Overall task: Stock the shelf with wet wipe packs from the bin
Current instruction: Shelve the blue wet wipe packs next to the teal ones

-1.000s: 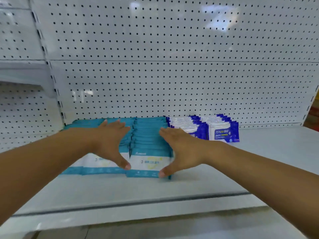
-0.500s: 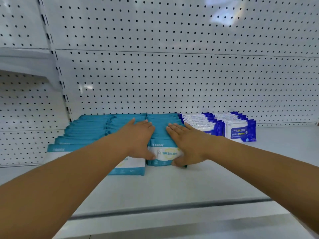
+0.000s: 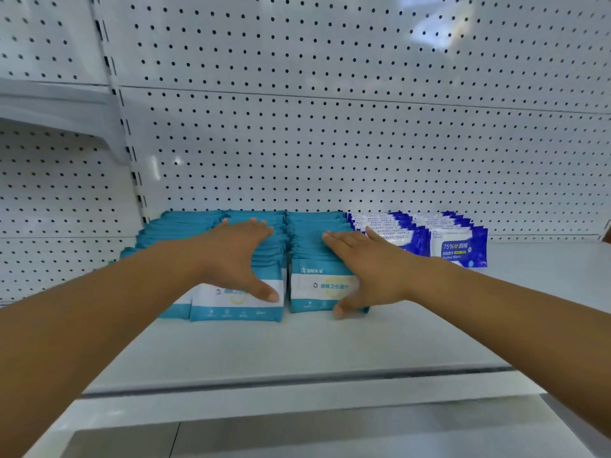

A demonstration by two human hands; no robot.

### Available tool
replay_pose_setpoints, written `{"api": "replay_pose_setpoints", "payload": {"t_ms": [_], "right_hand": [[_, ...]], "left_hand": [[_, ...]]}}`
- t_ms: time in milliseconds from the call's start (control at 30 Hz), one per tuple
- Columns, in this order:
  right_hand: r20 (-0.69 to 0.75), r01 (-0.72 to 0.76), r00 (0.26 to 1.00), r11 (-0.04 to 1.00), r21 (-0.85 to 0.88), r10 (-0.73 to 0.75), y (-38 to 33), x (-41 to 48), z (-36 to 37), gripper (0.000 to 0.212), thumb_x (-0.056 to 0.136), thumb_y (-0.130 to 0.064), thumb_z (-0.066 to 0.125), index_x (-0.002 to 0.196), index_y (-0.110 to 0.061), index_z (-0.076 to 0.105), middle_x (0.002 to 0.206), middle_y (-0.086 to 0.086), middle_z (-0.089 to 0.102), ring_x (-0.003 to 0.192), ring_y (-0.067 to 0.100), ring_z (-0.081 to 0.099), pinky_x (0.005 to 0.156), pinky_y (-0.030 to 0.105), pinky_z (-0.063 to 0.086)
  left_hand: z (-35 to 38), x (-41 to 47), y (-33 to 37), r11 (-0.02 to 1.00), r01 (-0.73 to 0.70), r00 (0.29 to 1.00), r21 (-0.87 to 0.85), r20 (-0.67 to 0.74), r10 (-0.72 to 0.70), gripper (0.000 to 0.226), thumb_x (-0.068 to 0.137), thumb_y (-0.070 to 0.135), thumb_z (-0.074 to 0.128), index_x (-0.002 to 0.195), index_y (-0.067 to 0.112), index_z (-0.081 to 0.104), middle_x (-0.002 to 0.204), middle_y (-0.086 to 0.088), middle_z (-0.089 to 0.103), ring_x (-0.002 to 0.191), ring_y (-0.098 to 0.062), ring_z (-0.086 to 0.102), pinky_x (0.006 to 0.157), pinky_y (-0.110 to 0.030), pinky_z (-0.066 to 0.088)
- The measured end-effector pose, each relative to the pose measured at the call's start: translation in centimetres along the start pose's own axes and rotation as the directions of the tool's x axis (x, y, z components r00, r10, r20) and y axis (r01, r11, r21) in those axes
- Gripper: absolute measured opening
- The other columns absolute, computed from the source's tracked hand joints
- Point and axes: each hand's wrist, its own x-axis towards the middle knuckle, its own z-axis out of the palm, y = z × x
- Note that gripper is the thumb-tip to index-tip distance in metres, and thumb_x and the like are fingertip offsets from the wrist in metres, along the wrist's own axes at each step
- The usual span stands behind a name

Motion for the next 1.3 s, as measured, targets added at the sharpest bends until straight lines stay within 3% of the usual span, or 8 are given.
{"api": "replay_pose_setpoints", "payload": {"t_ms": [133, 233, 367, 567, 867, 1033, 1200, 1300], "right_hand": [[-0.081, 0.081, 0.994, 0.991, 0.106, -0.073, -3.8, 0.6, -1.2, 0.115, 0.080, -0.072, 0.064, 0.160, -0.017, 0.003, 0.168, -0.001, 0.006, 0.154, 0.016, 0.007, 0.126, 0.045, 0.006], [-0.097, 0.128, 0.988, 0.991, 0.040, -0.124, -7.0, 2.2, -1.2, 0.113, 0.080, -0.073, 0.061, 0.160, -0.016, 0.005, 0.169, 0.001, 0.003, 0.155, 0.017, 0.004, 0.125, 0.051, 0.000], [-0.120, 0.153, 0.978, 0.980, -0.126, -0.168, -9.4, 4.9, 0.0, 0.110, 0.082, -0.073, 0.055, 0.160, -0.014, 0.004, 0.169, 0.005, 0.001, 0.155, 0.020, 0.002, 0.123, 0.057, -0.007], [-0.088, 0.124, 0.985, 0.967, -0.223, -0.146, -8.8, 7.4, 0.0, 0.108, 0.087, -0.067, 0.057, 0.160, -0.015, -0.004, 0.168, 0.007, 0.002, 0.155, 0.024, 0.007, 0.122, 0.060, -0.001], [-0.012, 0.082, 0.996, 0.986, -0.146, -0.085, -9.0, 7.1, -0.8, 0.116, 0.082, -0.068, 0.064, 0.160, -0.018, -0.006, 0.169, 0.002, -0.003, 0.155, 0.021, 0.005, 0.122, 0.060, -0.001], [0.100, 0.061, 0.993, 0.998, -0.029, -0.058, -10.0, 7.2, -3.3, 0.121, 0.078, -0.065, 0.071, 0.160, -0.017, -0.006, 0.168, 0.002, -0.014, 0.155, 0.024, -0.003, 0.123, 0.059, 0.001], [-0.032, 0.171, 0.985, 0.982, 0.078, -0.169, -14.9, 10.3, -4.4, 0.118, 0.074, -0.070, 0.071, 0.160, -0.016, 0.011, 0.169, 0.002, 0.002, 0.154, 0.024, 0.011, 0.125, 0.054, 0.008], [-0.023, 0.184, 0.983, 0.983, 0.016, -0.183, -17.9, 12.0, -3.4, 0.127, 0.070, -0.071, 0.074, 0.160, -0.011, 0.006, 0.168, 0.006, 0.004, 0.155, 0.023, 0.007, 0.125, 0.055, 0.005]], "left_hand": [[0.0, -2.3, -3.4, 0.980, 0.086, 0.986, 0.180, 0.125, -0.109, 0.137, 0.067, 0.074, 0.073, 0.158, 0.019, -0.014, 0.165, 0.000, -0.019, 0.151, -0.017, -0.020, 0.123, -0.047, -0.010], [0.7, -3.1, -4.4, 0.974, 0.107, 0.978, 0.199, 0.158, -0.140, 0.135, 0.070, 0.069, 0.075, 0.157, 0.017, -0.015, 0.165, 0.000, -0.022, 0.151, -0.016, -0.020, 0.123, -0.047, -0.010], [2.7, -2.6, -4.7, 0.985, 0.061, 0.997, 0.159, 0.033, -0.067, 0.122, 0.077, 0.063, 0.072, 0.159, 0.018, -0.006, 0.167, 0.001, -0.012, 0.153, -0.013, -0.010, 0.123, -0.041, -0.007], [3.4, -1.4, -5.0, 0.980, 0.014, 0.994, 0.197, -0.110, 0.008, 0.111, 0.081, 0.065, 0.064, 0.159, 0.019, 0.002, 0.168, 0.000, 0.001, 0.154, -0.015, 0.004, 0.126, -0.041, 0.005], [3.0, -1.6, -7.0, 0.997, -0.030, 0.994, 0.075, -0.106, 0.038, 0.119, 0.074, 0.067, 0.072, 0.159, 0.031, -0.004, 0.167, 0.009, -0.006, 0.153, -0.007, -0.003, 0.125, -0.039, -0.004], [1.3, -4.7, -11.0, 0.997, 0.076, 0.994, 0.024, -0.080, -0.074, 0.134, 0.067, 0.070, 0.077, 0.157, 0.029, -0.013, 0.164, 0.011, -0.020, 0.151, -0.006, -0.015, 0.121, -0.038, -0.012], [1.1, -6.6, -14.3, 0.974, 0.197, 0.979, 0.115, 0.036, -0.202, 0.142, 0.067, 0.060, 0.082, 0.155, 0.023, -0.023, 0.162, 0.005, -0.029, 0.148, -0.009, -0.025, 0.121, -0.045, -0.016], [2.3, -6.8, -15.3, 0.970, 0.206, 0.974, 0.129, 0.063, -0.216, 0.137, 0.071, 0.055, 0.081, 0.155, 0.020, -0.021, 0.163, 0.003, -0.026, 0.149, -0.011, -0.023, 0.121, -0.046, -0.014]]}}
